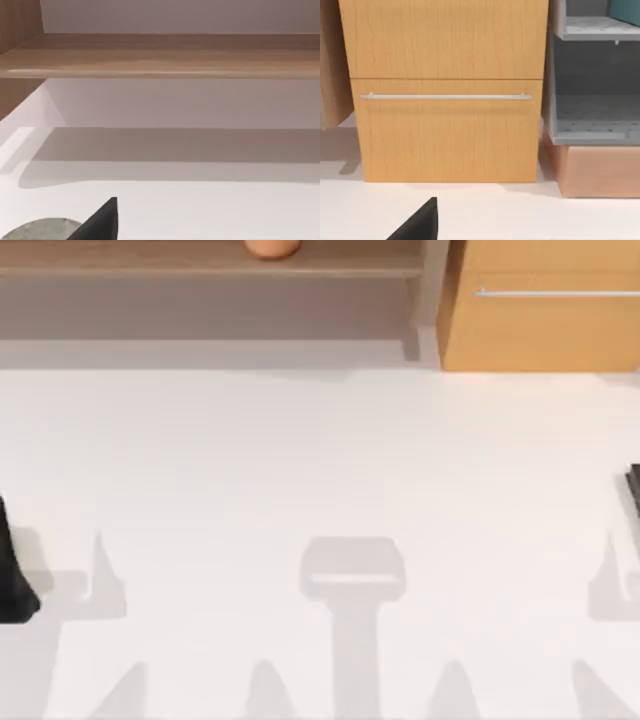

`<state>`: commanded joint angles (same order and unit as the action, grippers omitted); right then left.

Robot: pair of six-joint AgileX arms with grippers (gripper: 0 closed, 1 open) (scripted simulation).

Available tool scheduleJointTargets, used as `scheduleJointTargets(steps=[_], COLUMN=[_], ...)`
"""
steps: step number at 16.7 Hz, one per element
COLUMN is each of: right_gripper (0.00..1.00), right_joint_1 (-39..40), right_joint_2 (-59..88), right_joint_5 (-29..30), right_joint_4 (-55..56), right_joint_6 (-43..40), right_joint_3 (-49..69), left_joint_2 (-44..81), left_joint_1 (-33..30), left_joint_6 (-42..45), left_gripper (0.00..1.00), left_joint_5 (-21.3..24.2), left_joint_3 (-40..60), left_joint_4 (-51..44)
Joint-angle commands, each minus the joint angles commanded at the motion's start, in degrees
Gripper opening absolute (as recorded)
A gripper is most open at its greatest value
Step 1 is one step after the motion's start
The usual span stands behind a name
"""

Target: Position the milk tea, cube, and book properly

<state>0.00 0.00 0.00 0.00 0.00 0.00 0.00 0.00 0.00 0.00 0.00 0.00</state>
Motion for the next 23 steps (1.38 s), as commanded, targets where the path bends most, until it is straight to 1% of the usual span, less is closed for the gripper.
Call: scheduleJointTargets(steps=[3,5,9,12,20,23], right_gripper=[1.0,1.0,1.0,1.0,1.0,1.0], right_joint_1=[0.0,0.0,0.0,0.0,0.0,0.0], right_joint_2=[0.0,0.0,0.0,0.0,0.0,0.0], right_joint_5=[0.0,0.0,0.0,0.0,0.0,0.0], right_joint_4=[0.0,0.0,0.0,0.0,0.0,0.0], right_joint_6=[0.0,0.0,0.0,0.0,0.0,0.0], right_joint_3=[0.0,0.0,0.0,0.0,0.0,0.0], left_joint_2=[0.6,3.6,16.87,32.94,85.36,100.33], left_joint_1=[-0.29,-1.65,-6.52,-11.24,-24.42,-28.43], left_joint_6=[0.02,0.1,0.24,0.27,0.29,0.32], left_gripper=[1.0,1.0,1.0,1.0,1.0,1.0], left_joint_5=[-0.18,-1.13,-5.27,-9.64,-22.21,-25.92], left_joint_3=[0.54,3.17,13.33,23.47,51.96,60.5], left_joint_4=[0.35,2.09,8.77,15.4,33.94,39.49])
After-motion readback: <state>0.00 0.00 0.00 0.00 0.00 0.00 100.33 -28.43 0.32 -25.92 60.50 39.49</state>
